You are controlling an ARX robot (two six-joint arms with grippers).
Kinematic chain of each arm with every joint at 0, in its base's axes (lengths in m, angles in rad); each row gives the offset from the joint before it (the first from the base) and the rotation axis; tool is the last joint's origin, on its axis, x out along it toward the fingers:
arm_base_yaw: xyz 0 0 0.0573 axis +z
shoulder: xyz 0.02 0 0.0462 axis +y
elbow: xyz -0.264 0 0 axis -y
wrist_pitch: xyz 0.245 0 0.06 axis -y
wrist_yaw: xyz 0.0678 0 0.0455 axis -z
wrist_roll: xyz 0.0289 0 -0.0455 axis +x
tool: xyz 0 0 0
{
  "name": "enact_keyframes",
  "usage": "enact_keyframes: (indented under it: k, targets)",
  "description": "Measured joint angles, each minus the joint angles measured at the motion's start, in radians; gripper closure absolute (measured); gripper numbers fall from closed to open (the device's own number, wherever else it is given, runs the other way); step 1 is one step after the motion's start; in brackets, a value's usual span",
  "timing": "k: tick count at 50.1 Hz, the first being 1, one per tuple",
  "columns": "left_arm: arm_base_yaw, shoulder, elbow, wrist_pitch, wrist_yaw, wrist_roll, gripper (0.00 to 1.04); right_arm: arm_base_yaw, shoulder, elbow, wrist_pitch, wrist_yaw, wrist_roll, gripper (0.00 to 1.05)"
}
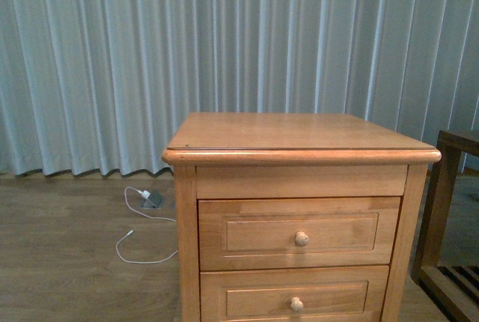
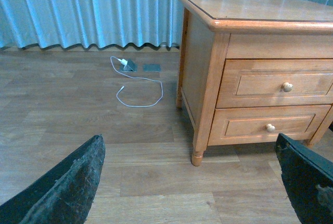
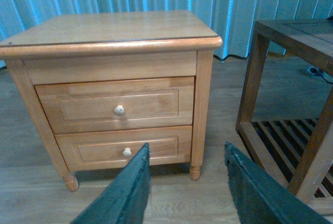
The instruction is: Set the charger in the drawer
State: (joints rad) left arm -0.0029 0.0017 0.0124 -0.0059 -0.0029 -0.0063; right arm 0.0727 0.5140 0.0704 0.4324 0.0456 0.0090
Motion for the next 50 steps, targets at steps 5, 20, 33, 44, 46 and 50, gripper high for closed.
enact_keyframes:
  k: [5, 20, 33, 44, 46, 50]
  targets:
    - [0.0, 0.0, 0.0, 0.0, 0.0, 0.0, 0.06, -0.065, -0.052, -0.013, -0.03, -0.037, -0.003, 1.03]
    - [0.0, 0.0, 0.0, 0.0, 0.0, 0.0, 0.06, -0.07, -0.17, -0.065, -0.09, -0.043, -0.005, 1.03]
    - [0.0, 0.0, 0.0, 0.0, 0.0, 0.0, 0.06, -0.07, -0.271, -0.065, -0.187, -0.044, -0.005, 1.03]
    - [0.0, 0.0, 0.0, 0.0, 0.0, 0.0, 0.06, -0.07, -0.333, -0.065, -0.248, -0.044, -0.005, 1.03]
    - [0.0, 0.0, 0.0, 0.0, 0.0, 0.0, 0.06, -0.07, -0.346, -0.065, -0.261, -0.044, -0.005, 1.03]
    - [0.0, 0.0, 0.0, 0.0, 0.0, 0.0, 0.06, -0.071, -0.451, -0.064, -0.403, -0.045, -0.006, 1.03]
